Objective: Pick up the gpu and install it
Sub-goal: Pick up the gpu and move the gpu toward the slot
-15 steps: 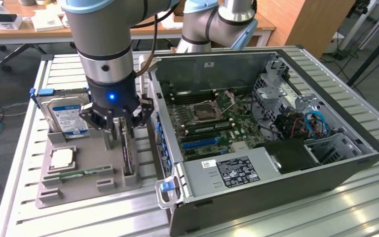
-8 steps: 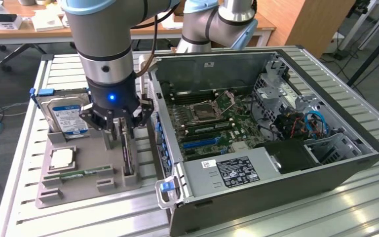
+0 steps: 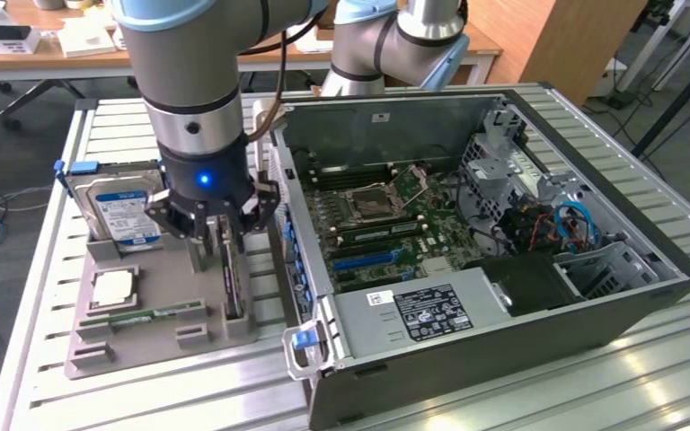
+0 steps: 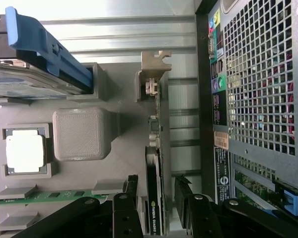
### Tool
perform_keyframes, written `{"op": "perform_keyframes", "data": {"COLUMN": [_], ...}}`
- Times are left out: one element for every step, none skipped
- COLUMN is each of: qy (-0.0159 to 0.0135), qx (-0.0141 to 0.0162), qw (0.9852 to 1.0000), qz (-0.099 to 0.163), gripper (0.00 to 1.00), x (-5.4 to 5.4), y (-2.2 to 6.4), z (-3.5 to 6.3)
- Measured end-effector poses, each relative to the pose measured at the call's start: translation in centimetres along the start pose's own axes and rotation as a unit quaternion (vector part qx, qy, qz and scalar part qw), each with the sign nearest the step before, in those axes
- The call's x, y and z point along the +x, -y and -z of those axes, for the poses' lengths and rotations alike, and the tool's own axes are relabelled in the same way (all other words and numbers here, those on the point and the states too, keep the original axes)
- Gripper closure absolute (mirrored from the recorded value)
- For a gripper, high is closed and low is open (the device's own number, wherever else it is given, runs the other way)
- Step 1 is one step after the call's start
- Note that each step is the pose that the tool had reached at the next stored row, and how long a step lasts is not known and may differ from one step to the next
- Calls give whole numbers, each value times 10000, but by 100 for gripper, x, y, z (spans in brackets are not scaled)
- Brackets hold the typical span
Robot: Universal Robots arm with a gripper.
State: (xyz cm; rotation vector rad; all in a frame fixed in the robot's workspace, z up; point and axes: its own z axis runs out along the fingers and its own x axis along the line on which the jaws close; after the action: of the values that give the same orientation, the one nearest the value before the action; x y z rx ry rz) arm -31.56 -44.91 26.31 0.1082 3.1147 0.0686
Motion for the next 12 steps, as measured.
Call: {"op": "perform_keyframes", "data": {"qy": [0,0,0,0,0,0,0,0,0,0,0,0], "qx": [0,0,0,0,0,0,0,0,0,0,0,0], "qw": [10000,10000,10000,10000,10000,10000,10000,10000,10000,10000,10000,10000], "qz": [0,0,0,0,0,0,0,0,0,0,0,0], "gripper": [57,57,57,57,57,57,57,57,57,57,57,57], "x": [0,1,1,1,1,1,1,2,2,2,2,2], "y": [0,1,1,1,2,2,2,3,3,3,4,4], "z": [-6,-12,-18,-25,-32,-40,-48,-57,-66,-74,-81,-88]}}
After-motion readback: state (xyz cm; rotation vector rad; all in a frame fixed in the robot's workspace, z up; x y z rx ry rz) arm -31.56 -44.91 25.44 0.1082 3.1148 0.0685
